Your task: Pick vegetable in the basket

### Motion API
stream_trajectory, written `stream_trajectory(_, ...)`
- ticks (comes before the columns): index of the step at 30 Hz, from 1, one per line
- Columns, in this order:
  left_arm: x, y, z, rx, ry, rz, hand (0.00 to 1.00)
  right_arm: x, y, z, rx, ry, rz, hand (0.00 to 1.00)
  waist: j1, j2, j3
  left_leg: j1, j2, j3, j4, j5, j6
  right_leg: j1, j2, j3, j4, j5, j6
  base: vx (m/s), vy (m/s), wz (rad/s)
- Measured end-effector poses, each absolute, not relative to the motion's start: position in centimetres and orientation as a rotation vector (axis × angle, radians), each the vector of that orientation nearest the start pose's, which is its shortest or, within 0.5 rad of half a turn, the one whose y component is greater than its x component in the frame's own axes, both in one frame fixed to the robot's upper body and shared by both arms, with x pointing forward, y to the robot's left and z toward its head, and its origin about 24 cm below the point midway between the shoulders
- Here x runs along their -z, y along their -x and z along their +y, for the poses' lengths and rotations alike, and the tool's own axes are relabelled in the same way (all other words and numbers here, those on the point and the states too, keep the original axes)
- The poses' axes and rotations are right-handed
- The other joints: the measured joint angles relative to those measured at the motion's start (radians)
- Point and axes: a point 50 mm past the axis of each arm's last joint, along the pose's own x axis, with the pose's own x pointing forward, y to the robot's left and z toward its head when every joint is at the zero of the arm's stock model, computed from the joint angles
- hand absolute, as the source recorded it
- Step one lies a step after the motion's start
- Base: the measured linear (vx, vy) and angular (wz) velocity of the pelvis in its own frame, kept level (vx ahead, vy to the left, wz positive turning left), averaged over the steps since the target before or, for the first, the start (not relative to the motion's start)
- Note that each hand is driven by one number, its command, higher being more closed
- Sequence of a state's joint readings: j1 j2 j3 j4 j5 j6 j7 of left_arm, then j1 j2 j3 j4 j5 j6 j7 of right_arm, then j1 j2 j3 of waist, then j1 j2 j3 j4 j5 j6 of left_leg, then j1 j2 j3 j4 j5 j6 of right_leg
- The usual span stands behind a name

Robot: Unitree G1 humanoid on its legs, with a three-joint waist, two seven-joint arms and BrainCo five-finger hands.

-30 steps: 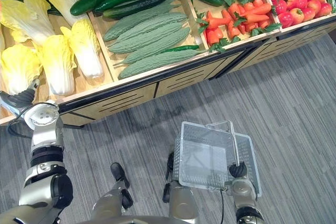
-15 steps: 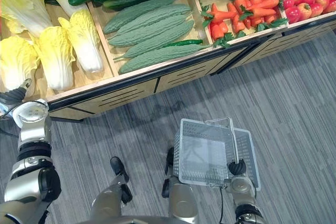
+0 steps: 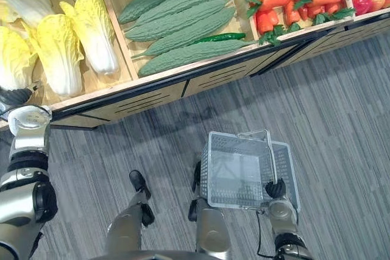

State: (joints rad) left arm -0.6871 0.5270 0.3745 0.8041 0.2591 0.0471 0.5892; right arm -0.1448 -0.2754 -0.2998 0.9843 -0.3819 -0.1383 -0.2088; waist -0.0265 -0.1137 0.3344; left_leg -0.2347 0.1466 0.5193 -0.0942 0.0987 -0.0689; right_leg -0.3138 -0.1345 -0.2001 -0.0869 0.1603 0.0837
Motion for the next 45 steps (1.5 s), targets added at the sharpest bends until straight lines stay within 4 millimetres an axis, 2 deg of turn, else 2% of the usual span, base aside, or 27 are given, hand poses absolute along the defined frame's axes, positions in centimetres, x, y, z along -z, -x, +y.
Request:
stream_trajectory(8,-15.2,-32.8,35.9,-1.034,-0.533,-0.037,1.00,8.0,-21.0,-28.7,0.370,0.535,0.632,1.00,-0.001,-0.008,0.020,-0.007,-0.014,0.020,0.000,0.006,0.007,-0.018,-0.012,0.030,-0.003,0.010,0.014,-0.01,0.006,-0.05)
stream_trajectory(15,-14.4,-32.8,35.8,-1.034,-0.493,-0.022,1.00,8.1,-21.0,-28.6,0.361,0.538,0.637,1.00,-0.003,-0.009,0.020,0.009,-0.017,0.024,0.000,0.008,0.009,-0.007,-0.014,0.036,-0.002,0.016,0.012,0.01,0.002,-0.02)
stream_trajectory(18,-13.0,-32.7,35.1,-1.064,-0.287,-0.022,1.00,8.4,-20.8,-28.4,0.356,0.533,0.655,1.00,-0.008,-0.009,0.020,0.035,-0.017,0.021,0.000,0.008,0.009,0.020,-0.015,0.036,-0.002,0.016,0.012,0.03,0.002,-0.02)
stream_trajectory(23,-12.5,-31.1,33.0,-1.152,-0.037,-0.160,1.00,8.8,-20.6,-27.9,0.356,0.513,0.666,1.00,-0.026,-0.010,0.020,0.052,-0.022,0.018,-0.001,0.007,0.009,0.036,-0.021,0.035,-0.001,0.016,0.013,0.00,0.000,0.00)
stream_trajectory(27,-11.2,-29.6,30.5,-1.239,0.138,-0.200,1.00,9.6,-19.0,-28.1,0.383,0.485,0.712,1.00,-0.025,-0.010,0.018,0.084,-0.022,0.016,-0.001,0.007,0.008,0.070,-0.020,0.032,-0.001,0.015,0.014,0.00,0.000,0.00)
stream_trajectory(31,-11.0,-28.7,30.2,-1.307,0.171,-0.214,1.00,10.0,-18.3,-28.1,0.403,0.464,0.731,1.00,-0.025,-0.010,0.017,0.091,-0.022,0.013,-0.001,0.008,0.008,0.076,-0.020,0.030,0.003,0.015,0.014,0.00,-0.002,0.01)
stream_trajectory(35,-12.3,-27.6,30.3,-1.374,0.216,-0.292,1.00,10.5,-17.1,-28.3,0.411,0.461,0.762,1.00,-0.025,-0.010,-0.006,0.105,-0.021,-0.004,-0.001,0.009,0.007,0.099,-0.021,0.015,0.004,0.013,0.016,0.02,-0.007,0.09)
stream_trajectory(41,-13.4,-26.3,29.9,-1.412,0.246,-0.375,1.00,11.5,-14.8,-28.7,0.435,0.442,0.838,1.00,-0.025,-0.009,-0.081,0.120,-0.024,-0.027,-0.001,0.009,0.008,0.132,-0.025,-0.012,-0.001,0.012,0.018,0.05,-0.004,0.12)
stream_trajectory(45,-14.5,-25.6,28.8,-1.376,0.148,-0.450,1.00,11.8,-14.3,-28.5,0.432,0.437,0.861,1.00,-0.026,-0.008,-0.109,0.139,-0.029,-0.033,-0.001,0.006,0.003,0.154,-0.031,-0.014,-0.001,0.007,0.024,0.01,0.000,0.03)
